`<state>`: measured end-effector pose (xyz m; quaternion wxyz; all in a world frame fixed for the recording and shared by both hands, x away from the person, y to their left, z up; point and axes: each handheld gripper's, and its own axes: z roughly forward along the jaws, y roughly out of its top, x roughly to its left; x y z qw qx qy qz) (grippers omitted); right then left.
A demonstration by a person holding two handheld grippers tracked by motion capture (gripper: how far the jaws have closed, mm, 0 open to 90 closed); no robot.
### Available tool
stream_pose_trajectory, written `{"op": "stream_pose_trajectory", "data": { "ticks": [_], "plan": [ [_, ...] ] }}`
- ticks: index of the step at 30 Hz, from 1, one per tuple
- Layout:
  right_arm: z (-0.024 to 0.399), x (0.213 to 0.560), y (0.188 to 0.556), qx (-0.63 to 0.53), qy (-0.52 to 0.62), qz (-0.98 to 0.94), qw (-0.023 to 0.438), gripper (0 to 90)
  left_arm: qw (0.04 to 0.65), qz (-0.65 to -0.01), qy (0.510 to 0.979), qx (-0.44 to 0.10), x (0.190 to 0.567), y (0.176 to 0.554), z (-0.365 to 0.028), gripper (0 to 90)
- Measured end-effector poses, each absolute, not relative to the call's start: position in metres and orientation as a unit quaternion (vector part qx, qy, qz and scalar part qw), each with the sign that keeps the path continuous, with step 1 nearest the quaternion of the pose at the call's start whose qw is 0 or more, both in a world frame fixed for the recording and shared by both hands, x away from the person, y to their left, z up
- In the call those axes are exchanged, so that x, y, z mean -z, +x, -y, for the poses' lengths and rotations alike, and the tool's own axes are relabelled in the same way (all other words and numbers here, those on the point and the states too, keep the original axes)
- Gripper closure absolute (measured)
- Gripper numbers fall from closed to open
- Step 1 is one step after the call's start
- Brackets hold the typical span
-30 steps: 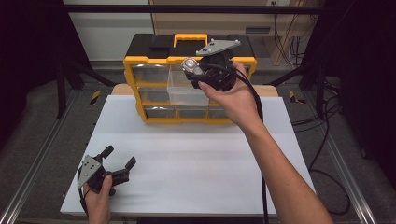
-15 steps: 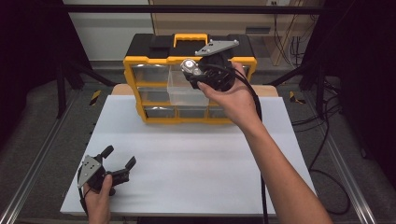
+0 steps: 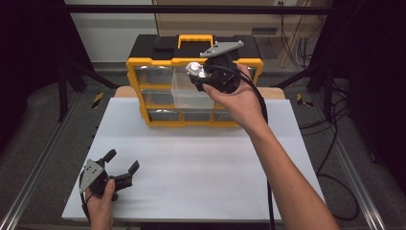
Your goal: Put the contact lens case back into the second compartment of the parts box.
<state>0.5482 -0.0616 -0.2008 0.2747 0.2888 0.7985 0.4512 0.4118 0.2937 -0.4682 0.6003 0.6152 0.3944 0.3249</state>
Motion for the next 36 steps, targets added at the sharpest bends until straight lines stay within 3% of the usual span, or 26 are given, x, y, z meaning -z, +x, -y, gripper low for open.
{"op": "stream_pose_trajectory", "data": {
  "ticks": [36],
  "plan": [
    [0.0579, 0.2049, 0.5541, -0.442, 0.296, -0.805, 0.261, 48.9, 0.6, -0.395, 0.616, -0.324, 0.4685, 0.4121, -0.2933, 0.8]
  ]
}}
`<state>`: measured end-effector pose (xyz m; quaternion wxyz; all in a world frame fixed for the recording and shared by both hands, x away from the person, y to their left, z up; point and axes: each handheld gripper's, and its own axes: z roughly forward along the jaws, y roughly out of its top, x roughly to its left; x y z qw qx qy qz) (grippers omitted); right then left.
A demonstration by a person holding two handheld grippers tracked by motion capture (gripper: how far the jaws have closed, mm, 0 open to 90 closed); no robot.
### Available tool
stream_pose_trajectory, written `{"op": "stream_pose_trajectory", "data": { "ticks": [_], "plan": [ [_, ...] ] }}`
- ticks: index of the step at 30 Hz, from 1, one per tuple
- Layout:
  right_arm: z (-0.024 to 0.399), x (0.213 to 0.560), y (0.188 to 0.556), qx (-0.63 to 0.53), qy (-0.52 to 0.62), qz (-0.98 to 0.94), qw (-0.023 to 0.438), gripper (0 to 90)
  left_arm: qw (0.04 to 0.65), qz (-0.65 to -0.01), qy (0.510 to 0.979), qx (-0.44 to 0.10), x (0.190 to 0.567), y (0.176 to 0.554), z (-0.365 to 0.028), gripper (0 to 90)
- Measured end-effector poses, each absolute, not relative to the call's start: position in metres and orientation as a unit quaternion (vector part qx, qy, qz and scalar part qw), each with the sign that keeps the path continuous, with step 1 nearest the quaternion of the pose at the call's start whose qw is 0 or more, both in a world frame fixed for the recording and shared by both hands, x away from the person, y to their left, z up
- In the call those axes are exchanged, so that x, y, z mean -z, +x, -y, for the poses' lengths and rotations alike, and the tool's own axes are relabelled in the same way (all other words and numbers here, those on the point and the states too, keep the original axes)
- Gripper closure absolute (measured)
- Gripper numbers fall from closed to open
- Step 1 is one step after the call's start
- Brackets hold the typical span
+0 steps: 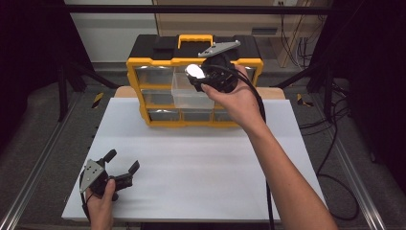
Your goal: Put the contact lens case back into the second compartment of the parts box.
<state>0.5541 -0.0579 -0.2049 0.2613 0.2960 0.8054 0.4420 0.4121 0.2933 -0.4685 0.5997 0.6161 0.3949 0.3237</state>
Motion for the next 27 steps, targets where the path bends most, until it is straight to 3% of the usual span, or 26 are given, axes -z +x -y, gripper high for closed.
{"op": "stream_pose_trajectory", "data": {
  "ticks": [17, 20, 27],
  "plan": [
    [0.0553, 0.2043, 0.5562, -0.435, 0.295, -0.813, 0.252, 48.8, 0.599, -0.394, 0.617, -0.323, 0.4685, 0.4122, -0.2931, 0.9],
    [0.0558, 0.2037, 0.5562, -0.445, 0.294, -0.81, 0.245, 44.6, 0.6, -0.394, 0.617, -0.323, 0.4684, 0.4123, -0.2931, 0.9],
    [0.0554, 0.2015, 0.5538, -0.456, 0.289, -0.805, 0.244, 47.2, 0.599, -0.395, 0.617, -0.323, 0.4685, 0.4123, -0.2932, 0.9]
  ]
}}
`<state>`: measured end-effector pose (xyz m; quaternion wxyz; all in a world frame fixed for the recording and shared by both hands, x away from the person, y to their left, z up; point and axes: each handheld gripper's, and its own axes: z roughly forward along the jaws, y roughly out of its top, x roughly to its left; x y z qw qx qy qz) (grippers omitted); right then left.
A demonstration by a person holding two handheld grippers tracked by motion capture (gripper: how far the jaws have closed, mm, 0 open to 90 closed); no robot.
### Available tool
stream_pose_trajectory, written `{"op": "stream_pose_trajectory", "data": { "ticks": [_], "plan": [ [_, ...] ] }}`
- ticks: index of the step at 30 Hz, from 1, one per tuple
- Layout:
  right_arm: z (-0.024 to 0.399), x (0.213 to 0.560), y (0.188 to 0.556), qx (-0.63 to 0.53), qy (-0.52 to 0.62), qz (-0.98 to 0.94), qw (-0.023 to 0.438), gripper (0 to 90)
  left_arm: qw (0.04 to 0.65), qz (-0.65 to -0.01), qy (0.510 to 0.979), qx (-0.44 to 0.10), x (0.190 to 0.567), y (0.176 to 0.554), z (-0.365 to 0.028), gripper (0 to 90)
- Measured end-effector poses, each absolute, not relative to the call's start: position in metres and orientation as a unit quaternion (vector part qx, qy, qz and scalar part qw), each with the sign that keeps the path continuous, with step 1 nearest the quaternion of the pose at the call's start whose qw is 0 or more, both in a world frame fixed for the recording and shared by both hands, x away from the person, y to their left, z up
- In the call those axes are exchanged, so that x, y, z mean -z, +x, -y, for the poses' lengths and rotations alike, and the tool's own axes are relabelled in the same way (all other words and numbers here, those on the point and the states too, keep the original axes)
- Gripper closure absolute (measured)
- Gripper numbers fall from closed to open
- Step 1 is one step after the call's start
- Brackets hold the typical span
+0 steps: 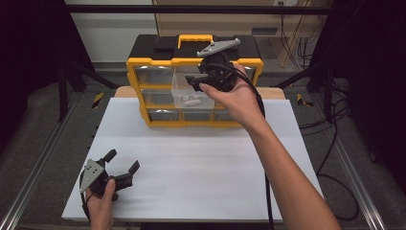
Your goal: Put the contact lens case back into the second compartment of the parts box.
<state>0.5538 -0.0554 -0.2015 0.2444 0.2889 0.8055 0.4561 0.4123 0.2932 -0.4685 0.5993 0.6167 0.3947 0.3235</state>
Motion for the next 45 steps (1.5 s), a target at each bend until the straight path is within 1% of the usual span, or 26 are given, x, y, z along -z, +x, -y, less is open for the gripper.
{"op": "stream_pose_trajectory", "data": {
  "ticks": [7, 12, 13, 14, 15, 16, 18, 19, 20, 22, 23, 24, 25, 28, 30, 32, 37, 45],
  "plan": [
    [0.054, 0.201, 0.553, -0.461, 0.287, -0.802, 0.249, 47.4, 0.601, -0.396, 0.615, -0.323, 0.468, 0.412, -0.294, 0.9],
    [0.054, 0.2, 0.553, -0.47, 0.29, -0.793, 0.257, 43.6, 0.601, -0.396, 0.614, -0.323, 0.468, 0.413, -0.294, 0.9],
    [0.054, 0.2, 0.553, -0.474, 0.29, -0.789, 0.261, 40.9, 0.601, -0.396, 0.614, -0.323, 0.468, 0.412, -0.295, 0.9],
    [0.054, 0.2, 0.554, -0.479, 0.295, -0.781, 0.27, 35.9, 0.601, -0.396, 0.614, -0.323, 0.468, 0.412, -0.295, 0.9],
    [0.054, 0.2, 0.554, -0.479, 0.295, -0.781, 0.27, 35.9, 0.6, -0.397, 0.614, -0.326, 0.468, 0.412, -0.295, 0.9],
    [0.053, 0.199, 0.554, -0.482, 0.295, -0.778, 0.274, 34.0, 0.6, -0.397, 0.613, -0.326, 0.468, 0.412, -0.295, 0.9],
    [0.052, 0.199, 0.554, -0.493, 0.3, -0.765, 0.288, 25.7, 0.599, -0.398, 0.613, -0.327, 0.469, 0.412, -0.296, 0.9],
    [0.052, 0.199, 0.554, -0.493, 0.3, -0.765, 0.288, 25.7, 0.6, -0.398, 0.613, -0.326, 0.469, 0.412, -0.296, 0.9],
    [0.052, 0.199, 0.555, -0.495, 0.3, -0.762, 0.289, 23.5, 0.6, -0.398, 0.612, -0.326, 0.469, 0.412, -0.296, 0.8],
    [0.052, 0.199, 0.555, -0.498, 0.305, -0.756, 0.296, 17.9, 0.6, -0.398, 0.613, -0.326, 0.469, 0.413, -0.296, 0.9],
    [0.053, 0.199, 0.555, -0.5, 0.309, -0.752, 0.299, 12.3, 0.6, -0.398, 0.613, -0.326, 0.469, 0.413, -0.296, 0.8],
    [0.053, 0.199, 0.555, -0.5, 0.309, -0.752, 0.299, 12.3, 0.599, -0.397, 0.613, -0.326, 0.469, 0.412, -0.296, 0.8],
    [0.053, 0.199, 0.555, -0.503, 0.313, -0.749, 0.297, 8.8, 0.599, -0.397, 0.614, -0.327, 0.469, 0.412, -0.295, 0.8],
    [0.055, 0.199, 0.554, -0.504, 0.31, -0.75, 0.295, 6.1, 0.6, -0.396, 0.615, -0.325, 0.468, 0.412, -0.295, 0.8],
    [0.056, 0.2, 0.552, -0.508, 0.307, -0.749, 0.293, 6.0, 0.597, -0.398, 0.614, -0.329, 0.469, 0.412, -0.296, 0.8],
    [0.059, 0.2, 0.549, -0.506, 0.296, -0.752, 0.301, 5.8, 0.596, -0.399, 0.614, -0.33, 0.469, 0.412, -0.297, 0.8],
    [0.069, 0.204, 0.542, -0.518, 0.283, -0.752, 0.292, 3.9, 0.602, -0.404, 0.607, -0.327, 0.469, 0.411, -0.301, 0.8],
    [0.083, 0.208, 0.54, -0.533, 0.287, -0.737, 0.301, 5.4, 0.605, -0.413, 0.599, -0.324, 0.47, 0.413, -0.306, 0.8]
  ]
}}
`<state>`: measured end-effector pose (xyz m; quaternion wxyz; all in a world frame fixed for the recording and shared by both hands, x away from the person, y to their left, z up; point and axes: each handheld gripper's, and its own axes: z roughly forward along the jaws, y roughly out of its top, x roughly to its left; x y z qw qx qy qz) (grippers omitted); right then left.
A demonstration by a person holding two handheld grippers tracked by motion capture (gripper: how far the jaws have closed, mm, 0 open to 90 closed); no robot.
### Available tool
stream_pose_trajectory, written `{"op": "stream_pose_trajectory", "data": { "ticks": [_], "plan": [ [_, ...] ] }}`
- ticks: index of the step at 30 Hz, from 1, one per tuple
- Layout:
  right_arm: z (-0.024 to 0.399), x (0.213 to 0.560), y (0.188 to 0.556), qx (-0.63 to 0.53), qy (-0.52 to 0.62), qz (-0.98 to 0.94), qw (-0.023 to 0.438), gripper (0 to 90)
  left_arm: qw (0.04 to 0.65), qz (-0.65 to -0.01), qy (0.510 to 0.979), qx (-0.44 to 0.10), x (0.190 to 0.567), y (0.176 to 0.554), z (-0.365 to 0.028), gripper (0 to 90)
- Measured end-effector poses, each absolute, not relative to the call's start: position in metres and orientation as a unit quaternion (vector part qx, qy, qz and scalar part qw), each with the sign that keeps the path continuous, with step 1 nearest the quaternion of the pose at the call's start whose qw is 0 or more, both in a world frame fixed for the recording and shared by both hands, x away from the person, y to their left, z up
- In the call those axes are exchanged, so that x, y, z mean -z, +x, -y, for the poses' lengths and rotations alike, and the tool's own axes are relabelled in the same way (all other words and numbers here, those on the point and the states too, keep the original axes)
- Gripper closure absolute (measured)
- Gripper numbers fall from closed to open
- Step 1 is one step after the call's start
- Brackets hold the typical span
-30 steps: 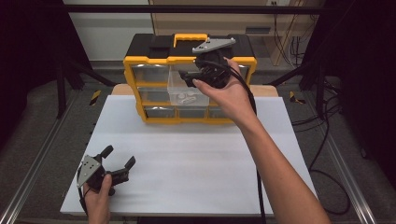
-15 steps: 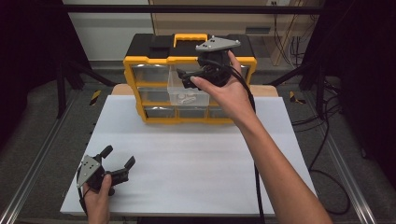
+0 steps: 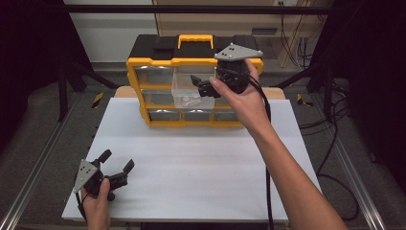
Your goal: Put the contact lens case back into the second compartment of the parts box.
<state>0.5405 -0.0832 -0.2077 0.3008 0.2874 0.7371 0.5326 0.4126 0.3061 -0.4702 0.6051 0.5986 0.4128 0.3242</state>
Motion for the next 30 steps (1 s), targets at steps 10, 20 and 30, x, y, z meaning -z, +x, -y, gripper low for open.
{"op": "stream_pose_trajectory", "data": {
  "ticks": [10, 20, 30],
  "plan": [
    [0.103, 0.205, 0.544, -0.55, 0.287, -0.718, 0.316, 6.3, 0.601, -0.409, 0.605, -0.326, 0.47, 0.415, -0.303, 0.8],
    [0.118, 0.208, 0.545, -0.555, 0.3, -0.698, 0.339, 5.6, 0.598, -0.405, 0.608, -0.331, 0.469, 0.414, -0.303, 0.7],
    [0.129, 0.221, 0.544, -0.56, 0.307, -0.691, 0.338, 5.3, 0.595, -0.404, 0.61, -0.332, 0.469, 0.415, -0.302, 0.7]
  ]
}}
